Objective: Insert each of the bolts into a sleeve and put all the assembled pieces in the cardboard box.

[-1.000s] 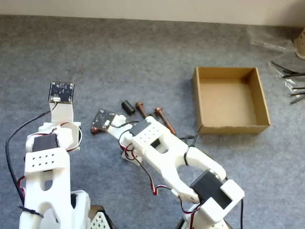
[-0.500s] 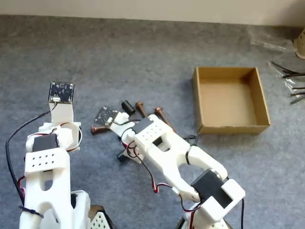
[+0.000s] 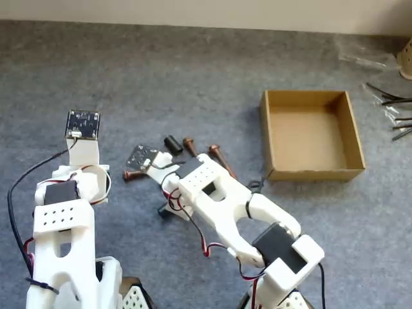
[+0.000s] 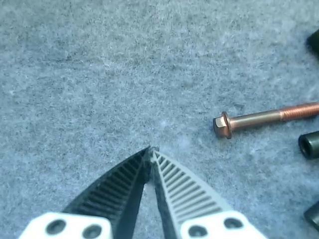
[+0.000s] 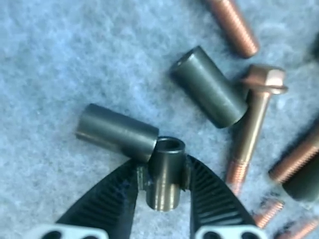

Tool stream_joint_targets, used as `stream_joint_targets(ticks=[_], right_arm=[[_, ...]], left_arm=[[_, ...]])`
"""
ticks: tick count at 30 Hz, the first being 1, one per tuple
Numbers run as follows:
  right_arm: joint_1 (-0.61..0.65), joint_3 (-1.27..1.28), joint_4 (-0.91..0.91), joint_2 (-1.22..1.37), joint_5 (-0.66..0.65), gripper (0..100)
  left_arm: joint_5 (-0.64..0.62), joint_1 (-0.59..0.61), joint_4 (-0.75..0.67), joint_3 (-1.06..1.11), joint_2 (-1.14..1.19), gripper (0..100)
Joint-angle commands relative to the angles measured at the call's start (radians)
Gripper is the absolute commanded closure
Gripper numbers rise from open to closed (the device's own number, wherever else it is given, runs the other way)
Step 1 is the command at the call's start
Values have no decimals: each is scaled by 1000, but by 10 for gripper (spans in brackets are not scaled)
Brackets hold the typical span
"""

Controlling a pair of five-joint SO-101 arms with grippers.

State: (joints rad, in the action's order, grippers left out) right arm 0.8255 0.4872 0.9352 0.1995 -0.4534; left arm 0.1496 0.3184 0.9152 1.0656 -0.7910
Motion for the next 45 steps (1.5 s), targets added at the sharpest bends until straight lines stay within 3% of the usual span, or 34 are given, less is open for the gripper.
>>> stream_joint_targets(ticks=[1,16,22,26,33,41,45], right_arm=[[-7,12,13,33,6,974],[-99,-71,130,-68,12,994],[-113,-108,143,-102,83,994],[-114,-150,240,-214,86,994],[-117,-153,268,-455,87,994],[-259,-148,361,-679,92,994],[-292,-93,364,-774,166,994]], left_arm=[[-3,10,-18,-5,1,992],[-2,8,-18,-5,1,992],[-3,8,-34,1,1,992],[-5,8,-109,44,1,992],[-6,7,-112,45,1,992],[-6,2,-112,45,1,992],[-6,1,-112,44,2,992]])
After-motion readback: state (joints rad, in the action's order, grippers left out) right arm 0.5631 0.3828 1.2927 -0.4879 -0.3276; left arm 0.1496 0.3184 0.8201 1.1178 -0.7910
